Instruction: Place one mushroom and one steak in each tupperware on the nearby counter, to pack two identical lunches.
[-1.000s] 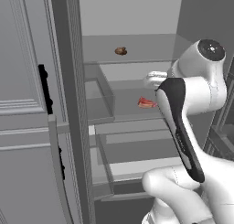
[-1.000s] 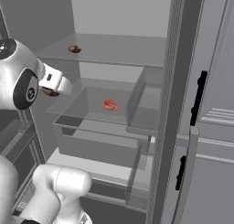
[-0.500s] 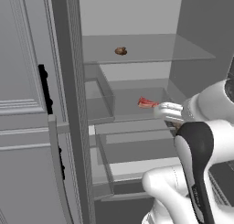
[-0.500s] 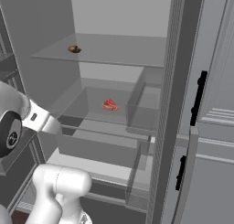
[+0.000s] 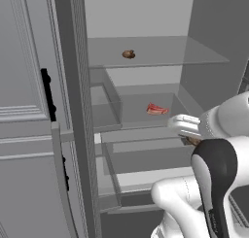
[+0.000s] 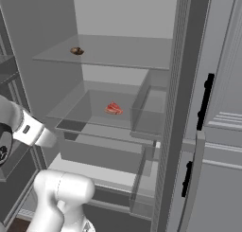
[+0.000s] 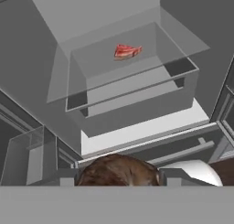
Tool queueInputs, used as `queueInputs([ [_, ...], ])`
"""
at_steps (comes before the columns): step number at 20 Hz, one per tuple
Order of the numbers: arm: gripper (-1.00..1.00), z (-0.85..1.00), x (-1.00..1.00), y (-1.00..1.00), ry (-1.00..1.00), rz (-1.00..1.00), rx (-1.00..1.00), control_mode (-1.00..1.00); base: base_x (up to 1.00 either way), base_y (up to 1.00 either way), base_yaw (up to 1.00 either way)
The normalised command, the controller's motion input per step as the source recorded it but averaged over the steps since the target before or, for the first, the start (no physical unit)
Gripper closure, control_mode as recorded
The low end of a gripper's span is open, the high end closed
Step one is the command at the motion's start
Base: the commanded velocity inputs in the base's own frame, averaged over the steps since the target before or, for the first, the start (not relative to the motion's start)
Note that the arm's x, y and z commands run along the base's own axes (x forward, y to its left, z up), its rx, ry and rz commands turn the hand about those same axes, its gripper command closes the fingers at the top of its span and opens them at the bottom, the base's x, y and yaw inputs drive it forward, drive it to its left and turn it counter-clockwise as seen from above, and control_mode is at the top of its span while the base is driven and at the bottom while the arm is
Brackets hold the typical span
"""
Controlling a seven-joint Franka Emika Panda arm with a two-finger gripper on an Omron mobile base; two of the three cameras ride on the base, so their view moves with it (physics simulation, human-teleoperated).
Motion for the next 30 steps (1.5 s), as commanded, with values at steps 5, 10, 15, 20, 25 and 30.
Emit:
queueInputs([
  [5, 1.0, 0.0, 0.0, 0.0, 0.0, 0.0, 0.0, 1.0, -0.75, 0.14, -0.05],
  [10, 1.0, 0.0, 0.0, 0.0, 0.0, 0.0, 0.0, 1.0, -1.0, 0.61, 0.0],
  [15, 1.0, 0.0, 0.0, 0.0, 0.0, 0.0, 0.0, 1.0, -1.0, 0.59, 0.02],
  [20, 1.0, 0.0, 0.0, 0.0, 0.0, 0.0, 0.0, 1.0, -0.95, 0.45, 0.1],
  [25, 1.0, 0.0, 0.0, 0.0, 0.0, 0.0, 0.0, 1.0, 0.12, 0.3, 0.44],
  [30, 1.0, 0.0, 0.0, 0.0, 0.0, 0.0, 0.0, 1.0, 0.07, 0.0, 0.56],
])
